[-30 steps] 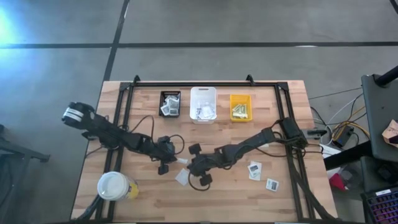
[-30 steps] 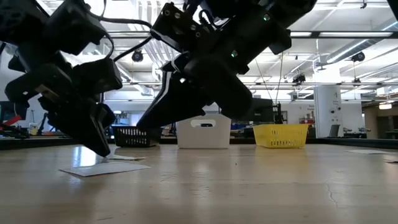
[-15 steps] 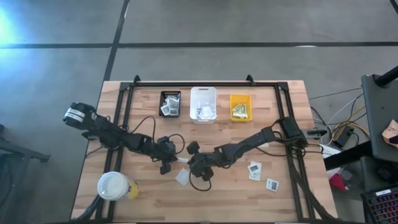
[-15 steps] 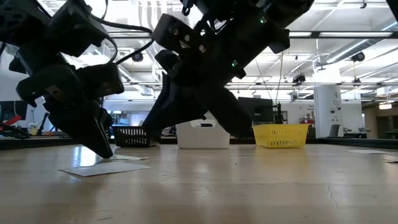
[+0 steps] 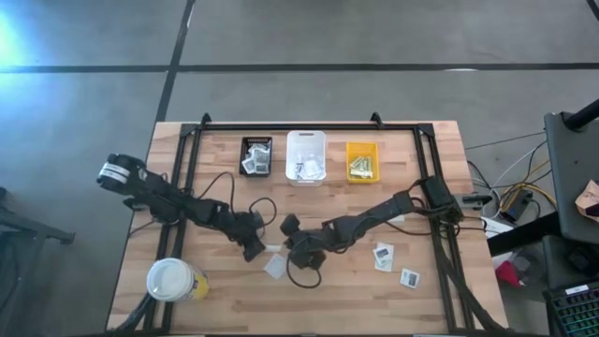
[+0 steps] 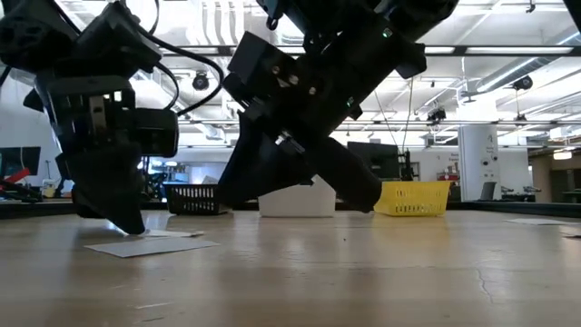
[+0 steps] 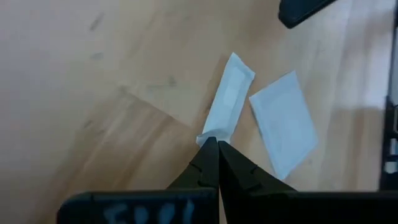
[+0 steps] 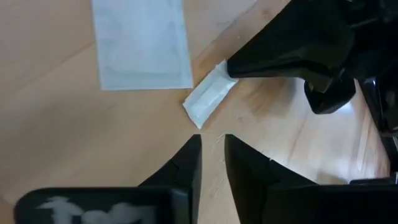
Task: Pick & Place First Aid Supplies
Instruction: Put the green bandage into the yellow basket
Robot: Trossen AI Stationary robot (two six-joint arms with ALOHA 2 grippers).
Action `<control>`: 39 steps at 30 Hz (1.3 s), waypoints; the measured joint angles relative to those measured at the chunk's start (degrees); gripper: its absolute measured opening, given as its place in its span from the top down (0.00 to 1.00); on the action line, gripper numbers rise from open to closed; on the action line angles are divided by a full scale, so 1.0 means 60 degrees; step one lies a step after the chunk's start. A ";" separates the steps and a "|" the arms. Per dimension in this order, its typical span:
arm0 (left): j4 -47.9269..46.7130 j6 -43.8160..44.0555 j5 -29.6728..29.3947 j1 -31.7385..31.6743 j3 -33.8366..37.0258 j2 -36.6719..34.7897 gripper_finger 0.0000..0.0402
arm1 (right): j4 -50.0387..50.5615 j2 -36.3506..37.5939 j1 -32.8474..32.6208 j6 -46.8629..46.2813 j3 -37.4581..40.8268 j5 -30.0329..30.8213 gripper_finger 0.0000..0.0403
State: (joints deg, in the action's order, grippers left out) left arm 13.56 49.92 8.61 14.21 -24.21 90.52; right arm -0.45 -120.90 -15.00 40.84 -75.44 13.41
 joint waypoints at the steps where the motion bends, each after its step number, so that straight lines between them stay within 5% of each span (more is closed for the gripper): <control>1: 0.0169 0.0059 0.0034 -0.0010 0.0012 0.0019 1.00 | 0.0062 0.0000 0.0000 0.0109 0.0000 -0.0048 0.83; 11: 0.1080 0.0657 -0.0089 -0.0104 -0.0051 0.0542 1.00 | 0.0188 -0.0029 -0.0180 0.0977 0.0015 -0.0097 0.77; 39: 0.1844 0.0152 -0.0305 -0.0263 -0.0418 0.0831 1.00 | 0.0024 -0.0488 -0.0255 0.0931 0.0011 0.0661 0.80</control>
State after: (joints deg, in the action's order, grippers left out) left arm 24.62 50.83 6.78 12.63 -26.72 95.50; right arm -0.30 -123.83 -16.53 46.43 -75.37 17.37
